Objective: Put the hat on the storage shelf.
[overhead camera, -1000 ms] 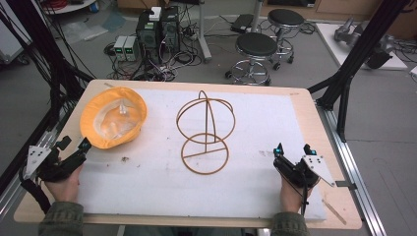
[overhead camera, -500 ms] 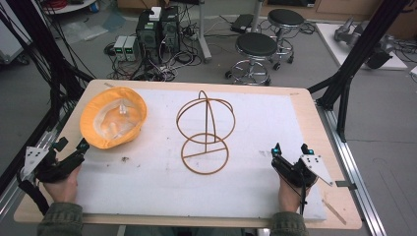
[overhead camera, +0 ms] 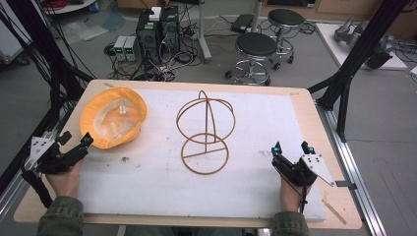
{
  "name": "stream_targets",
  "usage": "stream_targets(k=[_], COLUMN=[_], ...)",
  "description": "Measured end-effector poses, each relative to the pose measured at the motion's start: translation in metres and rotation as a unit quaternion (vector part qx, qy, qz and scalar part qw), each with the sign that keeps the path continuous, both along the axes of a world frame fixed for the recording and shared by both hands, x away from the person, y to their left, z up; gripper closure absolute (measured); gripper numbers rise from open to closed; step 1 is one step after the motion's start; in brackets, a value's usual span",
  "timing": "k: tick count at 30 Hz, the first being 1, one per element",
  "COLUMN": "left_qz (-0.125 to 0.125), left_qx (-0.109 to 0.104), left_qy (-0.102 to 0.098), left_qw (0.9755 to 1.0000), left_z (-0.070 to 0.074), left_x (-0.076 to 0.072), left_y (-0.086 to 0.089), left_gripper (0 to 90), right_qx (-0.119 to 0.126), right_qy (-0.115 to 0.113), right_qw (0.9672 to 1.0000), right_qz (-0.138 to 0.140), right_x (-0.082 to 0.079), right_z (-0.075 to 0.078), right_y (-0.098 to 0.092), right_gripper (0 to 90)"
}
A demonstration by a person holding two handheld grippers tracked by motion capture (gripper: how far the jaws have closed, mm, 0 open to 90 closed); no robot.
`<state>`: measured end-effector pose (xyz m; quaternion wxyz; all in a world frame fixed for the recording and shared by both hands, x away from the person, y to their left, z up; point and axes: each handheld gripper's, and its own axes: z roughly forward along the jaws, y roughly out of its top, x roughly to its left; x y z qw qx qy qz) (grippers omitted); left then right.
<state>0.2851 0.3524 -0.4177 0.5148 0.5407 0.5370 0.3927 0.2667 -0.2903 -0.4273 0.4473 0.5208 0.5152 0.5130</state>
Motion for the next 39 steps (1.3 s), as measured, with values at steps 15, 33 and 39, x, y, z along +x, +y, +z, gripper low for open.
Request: stream_targets(k=[15, 33, 39], left_qz=[-0.031, -0.029, -0.035], left_qx=[0.019, 0.036, 0.027], left_qy=[0.001, 0.055, 0.075], left_qw=[0.9993, 0.9974, 0.9962], left_z=[0.041, 0.042, 0.042], left_x=[0.029, 0.089, 0.104], left_y=[-0.002, 0.016, 0.026], left_gripper=[32.4, 37.4, 37.7], right_qx=[-0.003, -0.009, -0.012], right_qy=[-0.003, 0.0, 0.001], right_qw=[0.9996, 0.9991, 0.9989], right_qz=[0.027, 0.041, 0.045], right_x=[0.002, 0.003, 0.004], right_z=[0.0, -0.001, -0.001], right_y=[0.001, 0.002, 0.002], right_gripper=[10.4, 10.4, 10.4])
